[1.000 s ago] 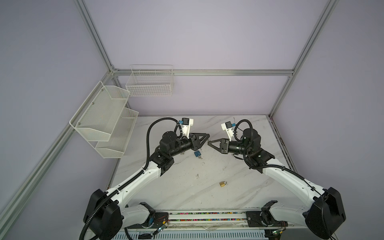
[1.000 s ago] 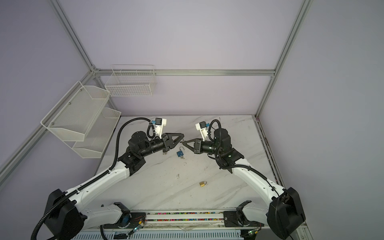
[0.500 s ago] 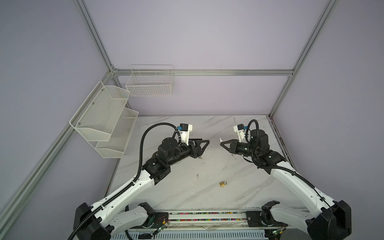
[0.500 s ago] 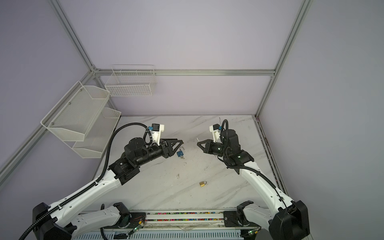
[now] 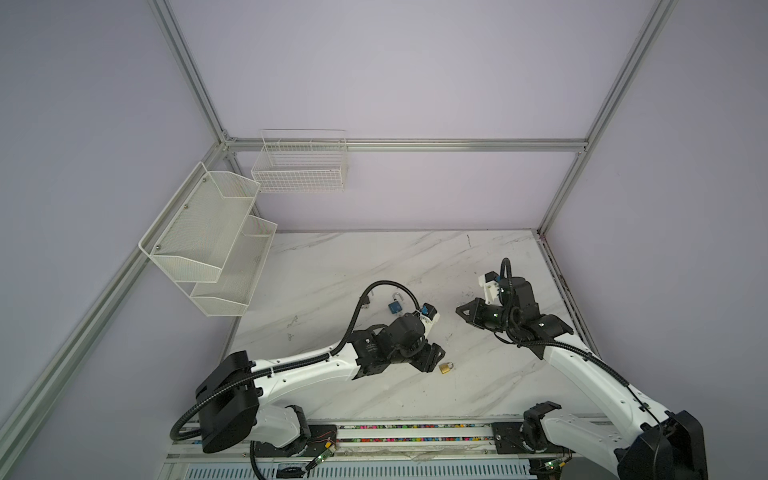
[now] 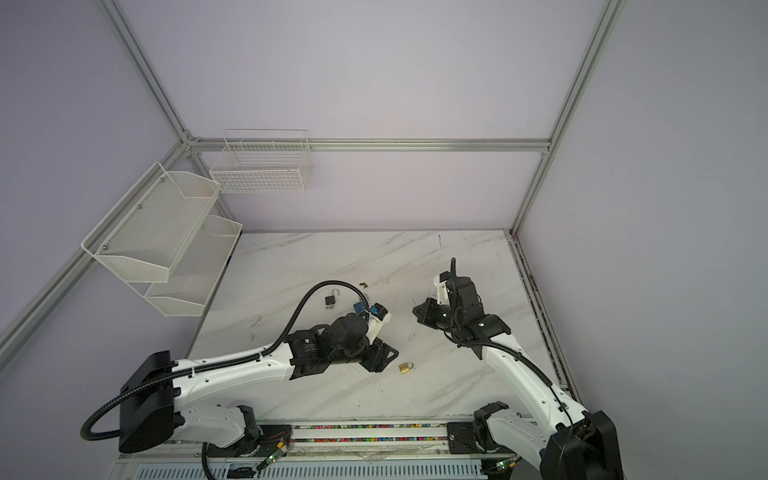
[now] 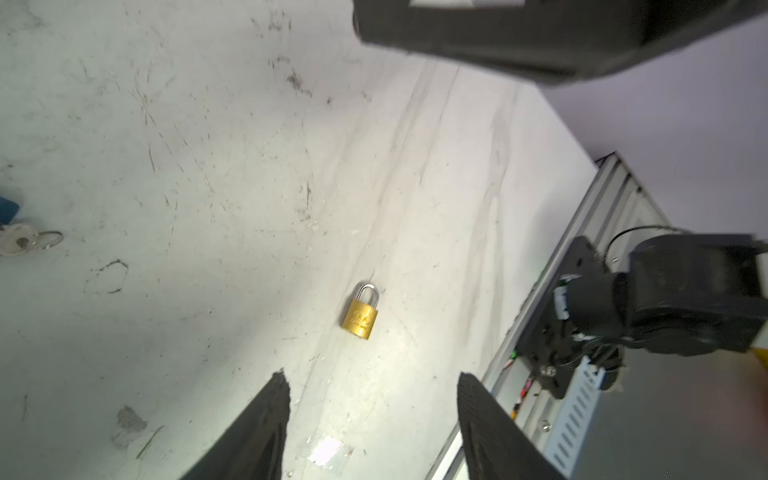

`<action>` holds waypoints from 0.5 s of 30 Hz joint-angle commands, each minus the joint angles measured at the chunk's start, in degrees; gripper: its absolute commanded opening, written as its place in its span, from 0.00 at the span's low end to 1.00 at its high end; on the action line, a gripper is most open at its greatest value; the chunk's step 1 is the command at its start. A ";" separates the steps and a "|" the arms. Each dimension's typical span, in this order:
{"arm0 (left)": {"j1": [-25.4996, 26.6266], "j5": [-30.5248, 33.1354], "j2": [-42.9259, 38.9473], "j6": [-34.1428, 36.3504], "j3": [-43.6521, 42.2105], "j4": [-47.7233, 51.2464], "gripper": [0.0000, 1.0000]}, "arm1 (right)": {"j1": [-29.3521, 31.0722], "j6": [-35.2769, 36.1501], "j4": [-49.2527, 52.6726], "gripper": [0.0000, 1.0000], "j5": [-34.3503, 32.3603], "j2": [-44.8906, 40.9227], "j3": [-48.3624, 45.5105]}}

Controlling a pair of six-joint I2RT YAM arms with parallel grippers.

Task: Unlock with the key
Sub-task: 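Move the left gripper down over the brass padlock on the table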

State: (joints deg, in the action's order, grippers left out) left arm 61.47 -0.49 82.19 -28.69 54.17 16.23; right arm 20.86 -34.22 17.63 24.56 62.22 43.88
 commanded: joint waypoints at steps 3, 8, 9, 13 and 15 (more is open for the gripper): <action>2.75 5.51 7.24 8.04 11.16 3.28 0.65 | -2.25 1.16 1.25 0.00 -0.48 3.07 0.40; 3.65 6.44 13.38 14.66 14.55 2.85 0.65 | -4.60 1.52 1.03 0.00 1.55 4.37 0.60; 3.82 6.64 14.47 16.02 15.40 2.97 0.65 | -5.18 1.70 0.93 0.00 2.01 4.42 0.59; 4.27 5.86 18.00 20.72 17.48 2.89 0.62 | -7.09 2.13 1.05 0.00 2.93 4.54 0.55; 4.29 6.18 19.76 21.30 18.22 3.36 0.61 | -8.02 2.36 1.05 0.00 3.54 4.82 0.50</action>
State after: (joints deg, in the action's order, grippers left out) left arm 65.41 4.93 101.10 -11.94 66.61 19.49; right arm 13.98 -33.12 17.91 26.74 66.50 43.88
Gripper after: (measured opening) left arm 0.610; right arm 0.064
